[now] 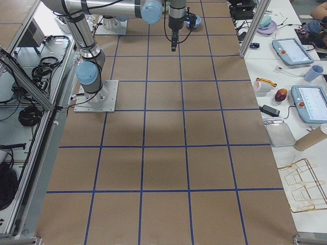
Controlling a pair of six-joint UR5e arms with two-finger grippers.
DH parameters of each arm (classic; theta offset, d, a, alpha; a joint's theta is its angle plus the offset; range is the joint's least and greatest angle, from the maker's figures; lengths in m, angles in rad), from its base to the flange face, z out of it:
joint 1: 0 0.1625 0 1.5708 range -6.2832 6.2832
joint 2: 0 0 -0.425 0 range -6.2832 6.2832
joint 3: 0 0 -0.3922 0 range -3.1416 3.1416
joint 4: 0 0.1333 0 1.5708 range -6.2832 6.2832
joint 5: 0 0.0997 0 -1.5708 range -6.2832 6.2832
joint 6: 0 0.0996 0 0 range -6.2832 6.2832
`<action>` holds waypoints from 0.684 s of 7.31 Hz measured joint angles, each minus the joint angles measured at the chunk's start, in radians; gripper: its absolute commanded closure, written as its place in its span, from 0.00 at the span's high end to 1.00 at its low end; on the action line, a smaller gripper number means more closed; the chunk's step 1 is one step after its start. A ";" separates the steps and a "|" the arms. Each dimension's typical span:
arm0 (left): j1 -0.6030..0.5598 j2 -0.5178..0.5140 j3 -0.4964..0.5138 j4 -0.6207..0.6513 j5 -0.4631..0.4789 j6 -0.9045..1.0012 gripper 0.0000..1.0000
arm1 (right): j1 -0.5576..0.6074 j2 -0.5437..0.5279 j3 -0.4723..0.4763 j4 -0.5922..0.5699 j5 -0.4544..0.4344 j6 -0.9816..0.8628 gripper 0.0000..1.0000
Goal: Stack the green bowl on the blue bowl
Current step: 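Close the left gripper on the rim of the pale green bowl, then lift the green bowl and carry it over the light blue bowl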
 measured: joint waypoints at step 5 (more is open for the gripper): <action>-0.005 0.028 0.142 -0.265 -0.097 -0.066 0.00 | 0.000 0.000 0.000 0.000 0.000 0.000 1.00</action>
